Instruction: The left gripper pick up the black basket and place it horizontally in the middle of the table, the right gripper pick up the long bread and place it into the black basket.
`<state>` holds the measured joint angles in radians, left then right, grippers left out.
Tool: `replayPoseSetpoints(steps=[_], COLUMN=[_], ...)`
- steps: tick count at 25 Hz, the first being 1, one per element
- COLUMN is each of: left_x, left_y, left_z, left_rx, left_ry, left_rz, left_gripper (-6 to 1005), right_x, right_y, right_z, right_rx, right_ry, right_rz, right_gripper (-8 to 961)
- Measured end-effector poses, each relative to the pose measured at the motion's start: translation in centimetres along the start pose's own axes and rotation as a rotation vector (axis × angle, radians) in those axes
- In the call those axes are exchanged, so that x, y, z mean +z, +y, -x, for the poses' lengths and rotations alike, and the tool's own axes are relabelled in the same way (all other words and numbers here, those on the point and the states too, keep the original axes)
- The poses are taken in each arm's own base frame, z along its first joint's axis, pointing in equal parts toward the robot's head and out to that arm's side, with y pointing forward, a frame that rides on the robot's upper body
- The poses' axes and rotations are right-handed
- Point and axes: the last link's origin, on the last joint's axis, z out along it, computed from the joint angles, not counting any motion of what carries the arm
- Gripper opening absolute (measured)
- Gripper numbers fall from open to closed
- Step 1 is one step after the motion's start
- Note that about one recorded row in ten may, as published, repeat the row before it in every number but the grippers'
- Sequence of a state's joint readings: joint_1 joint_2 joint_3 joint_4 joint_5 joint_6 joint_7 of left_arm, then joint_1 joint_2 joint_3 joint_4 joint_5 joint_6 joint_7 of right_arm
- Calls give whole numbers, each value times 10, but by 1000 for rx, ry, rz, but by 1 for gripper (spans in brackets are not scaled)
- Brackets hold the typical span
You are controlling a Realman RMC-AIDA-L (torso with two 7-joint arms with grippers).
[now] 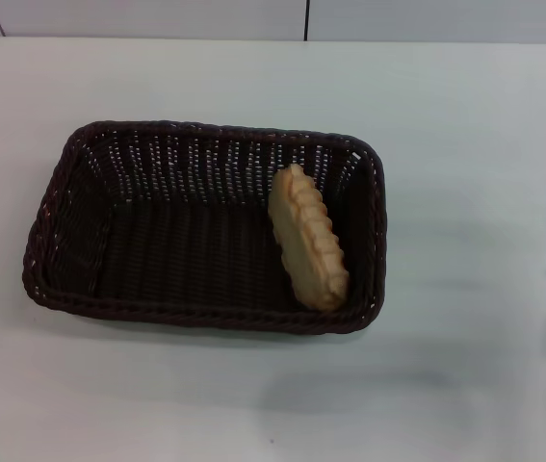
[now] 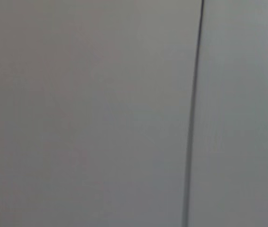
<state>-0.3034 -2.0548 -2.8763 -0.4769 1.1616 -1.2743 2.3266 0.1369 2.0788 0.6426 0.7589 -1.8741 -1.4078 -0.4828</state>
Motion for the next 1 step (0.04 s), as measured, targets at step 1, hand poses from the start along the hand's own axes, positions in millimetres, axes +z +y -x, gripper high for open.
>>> replayPoseSetpoints(steps=[1], left_x=[-3], left_y=[-1], left_z=[4], left_rx=[12], left_ry=[-3], left_rz=[-17], left_gripper=[515], right_x=[5], right_y=[-7], right_z=[-6], right_rx=[22], right_ry=[8], right_rz=[-5], right_gripper=[611])
